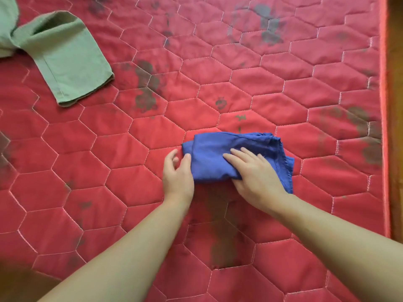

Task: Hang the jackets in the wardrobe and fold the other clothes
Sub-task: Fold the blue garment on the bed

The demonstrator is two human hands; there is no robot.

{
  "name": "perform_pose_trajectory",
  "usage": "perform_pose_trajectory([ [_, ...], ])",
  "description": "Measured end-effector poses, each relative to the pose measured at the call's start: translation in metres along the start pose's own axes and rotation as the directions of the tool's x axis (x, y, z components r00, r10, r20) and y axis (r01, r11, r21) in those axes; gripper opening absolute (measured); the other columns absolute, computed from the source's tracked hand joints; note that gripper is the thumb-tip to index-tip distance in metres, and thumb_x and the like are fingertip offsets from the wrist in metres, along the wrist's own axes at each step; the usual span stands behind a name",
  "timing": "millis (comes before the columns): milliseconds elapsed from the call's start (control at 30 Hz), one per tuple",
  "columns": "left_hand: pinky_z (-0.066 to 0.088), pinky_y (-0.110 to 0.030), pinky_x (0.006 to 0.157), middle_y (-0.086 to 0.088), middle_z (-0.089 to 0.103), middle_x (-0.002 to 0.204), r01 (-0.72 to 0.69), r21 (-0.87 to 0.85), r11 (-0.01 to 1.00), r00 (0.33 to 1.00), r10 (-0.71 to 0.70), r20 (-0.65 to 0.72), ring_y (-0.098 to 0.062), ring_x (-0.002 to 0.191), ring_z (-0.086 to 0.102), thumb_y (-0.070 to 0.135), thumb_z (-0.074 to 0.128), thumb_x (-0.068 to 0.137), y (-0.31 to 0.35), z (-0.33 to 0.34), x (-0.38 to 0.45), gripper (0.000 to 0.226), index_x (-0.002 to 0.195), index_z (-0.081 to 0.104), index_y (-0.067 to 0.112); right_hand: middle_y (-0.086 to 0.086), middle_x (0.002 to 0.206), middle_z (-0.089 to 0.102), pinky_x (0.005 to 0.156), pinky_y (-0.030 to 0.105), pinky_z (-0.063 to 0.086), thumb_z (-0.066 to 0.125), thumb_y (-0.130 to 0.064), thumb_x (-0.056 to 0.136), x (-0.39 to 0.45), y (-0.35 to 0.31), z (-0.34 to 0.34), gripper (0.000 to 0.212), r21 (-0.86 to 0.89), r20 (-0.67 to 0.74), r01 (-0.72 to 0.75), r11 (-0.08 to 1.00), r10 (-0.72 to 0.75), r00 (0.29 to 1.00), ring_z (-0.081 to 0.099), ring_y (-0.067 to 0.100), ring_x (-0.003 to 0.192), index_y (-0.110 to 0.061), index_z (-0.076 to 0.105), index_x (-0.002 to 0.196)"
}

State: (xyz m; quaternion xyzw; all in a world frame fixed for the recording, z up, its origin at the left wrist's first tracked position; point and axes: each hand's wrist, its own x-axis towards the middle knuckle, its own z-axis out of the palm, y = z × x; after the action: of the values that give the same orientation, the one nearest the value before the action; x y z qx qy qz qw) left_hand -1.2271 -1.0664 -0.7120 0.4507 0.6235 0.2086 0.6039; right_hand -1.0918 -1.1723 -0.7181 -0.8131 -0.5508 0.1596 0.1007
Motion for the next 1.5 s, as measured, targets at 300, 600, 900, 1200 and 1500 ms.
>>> perform_pose_trajectory([
  [300,0.053,-0.033,0.077,-0.003,0.07,0.098,0.049,0.194,0.98,0.991,-0.072,0.112,-0.02,0.088,0.065,0.026,0.073,0.084,0.002,0.005,0.008,0.028,0.106,0.066,0.012,0.004,0.14,0.056,0.099,0.057,0.042,0.035,-0.023,0.07,-0.028,0.015,0.011,0.068,-0.235,0.174,0.31,0.921,-0.274,0.946,0.053,0.037,0.127,-0.031,0.048,0.136],
  [600,0.053,-0.044,0.089,-0.012,0.073,0.099,-0.042,0.194,0.98,0.942,-0.025,0.334,-0.023,0.088,0.064,-0.009,0.051,0.087,0.005,-0.003,0.012,0.034,0.09,0.071,0.018,0.004,0.152,0.04,0.114,0.052,0.025,0.05,-0.068,0.081,-0.037,0.006,0.006,0.077,-0.003,-0.025,0.268,0.963,-0.268,0.963,0.032,0.025,0.142,-0.022,0.045,0.143],
  [900,0.051,-0.024,0.083,-0.003,0.068,0.111,-0.225,0.164,0.961,0.55,-0.014,0.835,-0.014,0.1,0.064,-0.014,0.043,0.091,0.072,-0.017,0.011,0.046,0.123,0.06,0.015,-0.019,0.127,0.054,0.106,0.037,0.037,0.081,-0.054,0.06,0.06,-0.014,-0.08,0.096,0.196,0.441,-0.003,0.981,-0.085,0.894,0.052,0.008,0.118,-0.04,0.035,0.143],
  [1200,0.046,-0.02,0.07,0.014,0.069,0.078,-0.63,0.367,0.684,0.683,0.263,0.682,0.0,0.071,0.059,0.046,0.054,0.096,0.152,-0.018,-0.014,0.024,0.113,0.06,0.03,-0.008,0.065,0.064,0.058,0.024,0.047,0.072,-0.027,0.084,0.021,-0.009,-0.149,0.022,0.678,0.344,-0.287,0.677,0.052,0.937,0.059,0.005,0.061,-0.008,0.065,0.076],
  [1500,0.045,-0.043,0.096,-0.009,0.067,0.121,0.119,-0.237,0.964,0.664,0.1,0.741,-0.026,0.111,0.062,0.076,0.055,0.074,0.262,-0.066,-0.101,0.079,0.123,0.066,0.016,-0.002,0.081,0.076,0.057,0.02,0.054,0.068,-0.024,0.074,0.016,-0.079,-0.336,0.019,0.974,0.042,-0.084,0.209,0.197,0.98,0.071,0.009,0.073,-0.014,0.07,0.09],
])
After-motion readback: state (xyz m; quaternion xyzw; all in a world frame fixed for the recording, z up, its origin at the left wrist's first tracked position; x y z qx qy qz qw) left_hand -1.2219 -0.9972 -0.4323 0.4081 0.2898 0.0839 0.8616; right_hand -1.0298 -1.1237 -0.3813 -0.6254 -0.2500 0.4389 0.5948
